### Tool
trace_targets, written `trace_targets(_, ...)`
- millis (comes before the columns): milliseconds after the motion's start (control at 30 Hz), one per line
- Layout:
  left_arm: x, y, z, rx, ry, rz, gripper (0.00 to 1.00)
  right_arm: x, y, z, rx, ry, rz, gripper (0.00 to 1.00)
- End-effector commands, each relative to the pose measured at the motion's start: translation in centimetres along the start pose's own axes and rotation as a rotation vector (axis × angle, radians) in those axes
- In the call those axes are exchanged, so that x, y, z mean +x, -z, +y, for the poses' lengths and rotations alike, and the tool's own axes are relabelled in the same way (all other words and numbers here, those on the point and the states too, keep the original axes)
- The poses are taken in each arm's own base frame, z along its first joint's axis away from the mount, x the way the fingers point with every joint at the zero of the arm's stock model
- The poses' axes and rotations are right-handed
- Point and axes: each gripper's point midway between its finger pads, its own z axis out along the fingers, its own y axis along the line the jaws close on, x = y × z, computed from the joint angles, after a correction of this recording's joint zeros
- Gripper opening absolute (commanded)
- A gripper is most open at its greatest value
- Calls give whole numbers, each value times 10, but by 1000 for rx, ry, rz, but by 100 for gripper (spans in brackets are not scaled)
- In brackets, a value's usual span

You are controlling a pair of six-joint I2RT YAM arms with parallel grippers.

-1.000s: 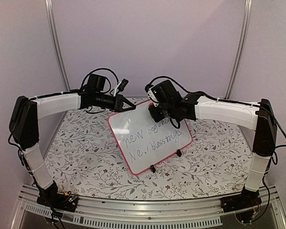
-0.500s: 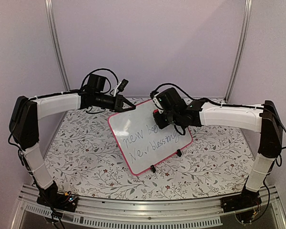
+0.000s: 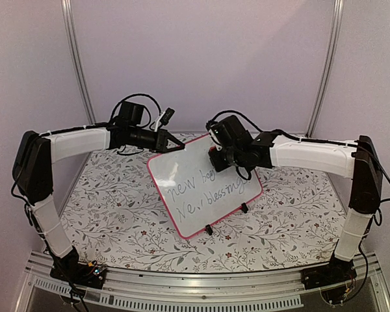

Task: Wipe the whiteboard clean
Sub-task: Erase the whiteboard at the center of the board.

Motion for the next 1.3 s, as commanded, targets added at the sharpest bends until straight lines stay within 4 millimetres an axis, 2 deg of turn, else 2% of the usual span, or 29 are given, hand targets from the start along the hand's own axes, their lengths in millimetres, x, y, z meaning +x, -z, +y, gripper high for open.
trace_targets(0,-4,5,-17,36,-68,-17,0,-9,-15,-22,70,-73,-1,0)
trace_targets(400,-6,6,-19,38,-70,-22,0,-23,-26,-43,127,-136,-20,0)
trace_targets(733,-6,6,-19,36,-71,-25,0,-24,-29,-64,153,-178,-17,0)
trace_targets(933,-8,9,-15,28,-63,-33,0,-21,-27,-50,60,-155,-6,0)
trace_targets(1267,-11,12,-10,15,-52,-47,0,6,-21,-26,-15,-103,55,0)
